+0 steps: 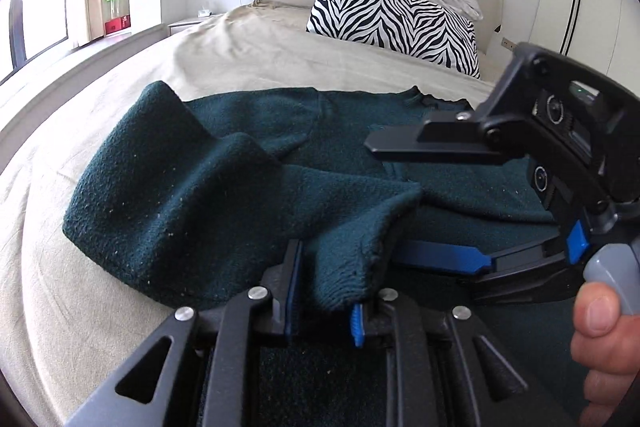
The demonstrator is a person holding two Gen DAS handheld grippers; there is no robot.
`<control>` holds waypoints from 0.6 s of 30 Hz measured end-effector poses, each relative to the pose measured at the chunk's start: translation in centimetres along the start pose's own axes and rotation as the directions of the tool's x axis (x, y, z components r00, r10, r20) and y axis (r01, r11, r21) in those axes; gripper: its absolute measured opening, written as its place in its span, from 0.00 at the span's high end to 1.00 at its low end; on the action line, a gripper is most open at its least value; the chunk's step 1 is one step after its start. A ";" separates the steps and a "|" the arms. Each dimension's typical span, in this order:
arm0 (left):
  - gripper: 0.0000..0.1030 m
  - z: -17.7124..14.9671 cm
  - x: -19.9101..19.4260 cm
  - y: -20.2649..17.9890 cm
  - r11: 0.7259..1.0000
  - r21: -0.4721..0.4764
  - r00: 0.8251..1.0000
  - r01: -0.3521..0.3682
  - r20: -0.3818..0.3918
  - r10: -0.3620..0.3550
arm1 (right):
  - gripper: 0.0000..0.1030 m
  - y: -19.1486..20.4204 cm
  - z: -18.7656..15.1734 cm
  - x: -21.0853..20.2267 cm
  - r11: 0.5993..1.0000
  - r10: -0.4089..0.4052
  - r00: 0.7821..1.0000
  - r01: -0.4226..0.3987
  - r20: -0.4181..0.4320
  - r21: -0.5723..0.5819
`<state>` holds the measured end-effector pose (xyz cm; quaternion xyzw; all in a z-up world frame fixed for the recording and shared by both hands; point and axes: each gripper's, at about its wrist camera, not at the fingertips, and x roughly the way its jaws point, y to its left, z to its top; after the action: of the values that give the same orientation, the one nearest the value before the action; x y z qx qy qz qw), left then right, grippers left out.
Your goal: Fold small clothes
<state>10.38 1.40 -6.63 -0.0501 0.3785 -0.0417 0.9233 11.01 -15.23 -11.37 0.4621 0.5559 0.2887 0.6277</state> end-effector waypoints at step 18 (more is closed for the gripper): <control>0.36 -1.0 -3.0 3.2 0.975 -0.161 0.986 0.151 0.099 -0.137 | 0.93 6.9 1.1 -4.8 0.900 -0.242 0.953 0.290 0.181 -0.324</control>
<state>7.65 4.89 -5.68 -0.1566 0.3356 -0.0744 0.9259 12.13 -16.89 -3.11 0.2822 0.5102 0.2614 0.7692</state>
